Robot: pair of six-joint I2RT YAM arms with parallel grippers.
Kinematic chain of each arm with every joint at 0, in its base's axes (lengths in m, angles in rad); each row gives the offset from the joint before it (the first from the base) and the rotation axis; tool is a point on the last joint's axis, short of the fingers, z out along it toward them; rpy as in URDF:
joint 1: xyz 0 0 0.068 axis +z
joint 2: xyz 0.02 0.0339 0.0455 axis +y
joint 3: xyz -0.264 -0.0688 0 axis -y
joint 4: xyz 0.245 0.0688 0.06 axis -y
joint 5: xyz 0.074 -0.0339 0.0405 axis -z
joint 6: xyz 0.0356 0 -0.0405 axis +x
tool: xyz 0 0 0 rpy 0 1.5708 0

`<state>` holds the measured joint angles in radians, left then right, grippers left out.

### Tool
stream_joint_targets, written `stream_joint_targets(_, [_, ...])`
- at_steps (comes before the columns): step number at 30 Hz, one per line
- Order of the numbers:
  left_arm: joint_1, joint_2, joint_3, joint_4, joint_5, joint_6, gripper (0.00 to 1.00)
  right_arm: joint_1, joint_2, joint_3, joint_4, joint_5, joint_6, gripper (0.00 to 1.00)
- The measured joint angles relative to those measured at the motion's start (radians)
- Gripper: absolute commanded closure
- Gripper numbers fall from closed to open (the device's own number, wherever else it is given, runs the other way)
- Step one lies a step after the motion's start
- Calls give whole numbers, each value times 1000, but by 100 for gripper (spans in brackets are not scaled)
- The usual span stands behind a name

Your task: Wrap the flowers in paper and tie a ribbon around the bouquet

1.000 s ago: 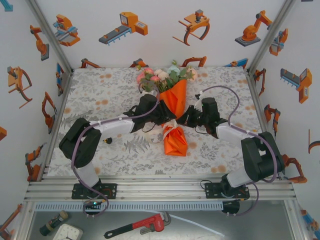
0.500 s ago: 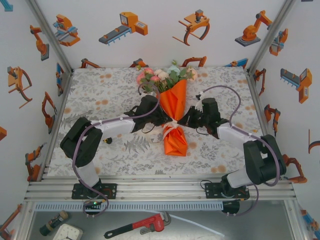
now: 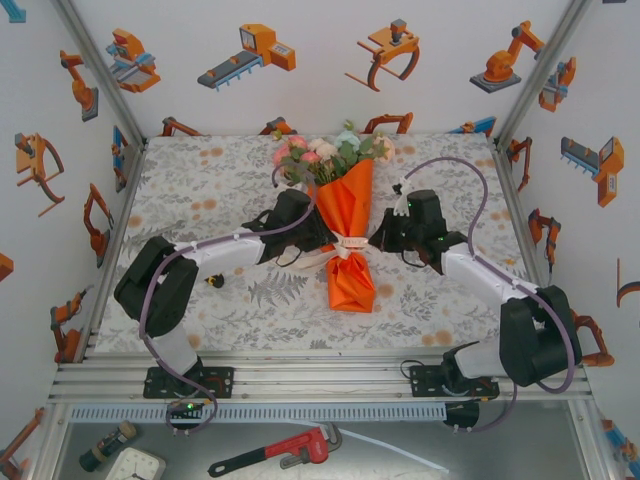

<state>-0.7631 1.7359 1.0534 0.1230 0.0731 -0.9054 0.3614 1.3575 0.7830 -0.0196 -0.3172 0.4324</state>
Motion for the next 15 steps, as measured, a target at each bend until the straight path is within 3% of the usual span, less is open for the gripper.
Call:
stream_joint_targets(5, [2,-13,0,14,5,64,51,0,0,0,0,-6,-19,100])
stream_joint_targets(10, [12,-87,9,-22,19,217,55,0,0,0,0,-8,-34,100])
stream_joint_targets(15, [6,-116,45,2,191,459,56,0,0,0,0,-23,-37,100])
